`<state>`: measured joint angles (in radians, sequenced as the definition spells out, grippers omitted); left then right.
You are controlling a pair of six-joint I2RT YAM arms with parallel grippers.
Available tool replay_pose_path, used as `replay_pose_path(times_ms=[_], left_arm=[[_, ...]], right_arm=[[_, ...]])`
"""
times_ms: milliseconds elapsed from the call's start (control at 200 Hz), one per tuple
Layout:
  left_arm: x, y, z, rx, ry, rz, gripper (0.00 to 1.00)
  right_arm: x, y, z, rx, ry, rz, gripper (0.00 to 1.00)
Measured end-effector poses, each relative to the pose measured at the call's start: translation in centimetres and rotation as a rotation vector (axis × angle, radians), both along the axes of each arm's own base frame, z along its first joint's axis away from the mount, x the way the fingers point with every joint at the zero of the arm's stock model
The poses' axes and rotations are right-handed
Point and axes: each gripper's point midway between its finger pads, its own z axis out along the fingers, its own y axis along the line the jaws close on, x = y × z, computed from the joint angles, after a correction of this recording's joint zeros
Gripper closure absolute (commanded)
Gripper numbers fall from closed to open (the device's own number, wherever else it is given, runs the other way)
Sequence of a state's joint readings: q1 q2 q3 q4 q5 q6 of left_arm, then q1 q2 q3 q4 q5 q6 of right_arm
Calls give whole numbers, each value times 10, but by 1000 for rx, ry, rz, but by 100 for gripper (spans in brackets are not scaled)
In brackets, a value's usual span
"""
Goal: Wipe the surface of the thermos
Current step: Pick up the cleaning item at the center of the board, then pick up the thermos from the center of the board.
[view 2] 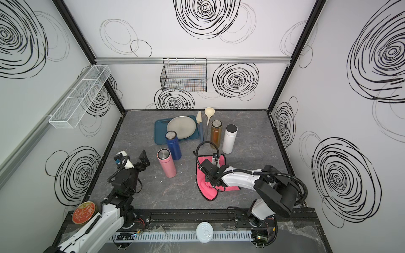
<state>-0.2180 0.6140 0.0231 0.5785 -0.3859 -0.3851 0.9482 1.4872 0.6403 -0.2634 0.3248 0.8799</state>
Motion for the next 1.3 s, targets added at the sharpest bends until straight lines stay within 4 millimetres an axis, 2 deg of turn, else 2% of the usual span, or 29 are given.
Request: replay_pose_path(times_ms=[90, 165, 270, 395, 490, 625, 786, 906, 1011, 1151, 1301], left_arm=[[1, -4, 5, -2, -3, -23, 1], [1, -14, 19, -6, -25, -73, 1], [-5, -38, 56, -1, -102, -185, 1], [-25, -64, 103, 15, -218, -313, 1], [-38, -82, 117, 35, -260, -402, 1], [-45, -114, 106, 82, -227, -547, 1], [-51, -157, 75, 182, -124, -687, 1], [-55, -179, 57, 271, -76, -732, 1], [-51, -185, 47, 331, -51, -701, 1], [-37, -176, 32, 389, 4, -596, 1], [-27, -166, 35, 383, -1, -518, 1]], right_arm=[[-9, -9, 4, 2, 17, 1, 100], [-14, -18, 12, 1, 14, -2, 100], [-7, -19, 39, 61, -57, -17, 100], [7, -19, 72, 166, -171, -43, 100], [16, -28, 81, 212, -230, -81, 100], [18, -46, 82, 238, -283, -121, 100], [13, -55, 86, 276, -330, -131, 100], [12, -60, 87, 287, -347, -139, 100], [11, -62, 87, 289, -355, -144, 100], [11, -65, 89, 295, -364, -149, 100], [11, -66, 87, 292, -364, -154, 100]])
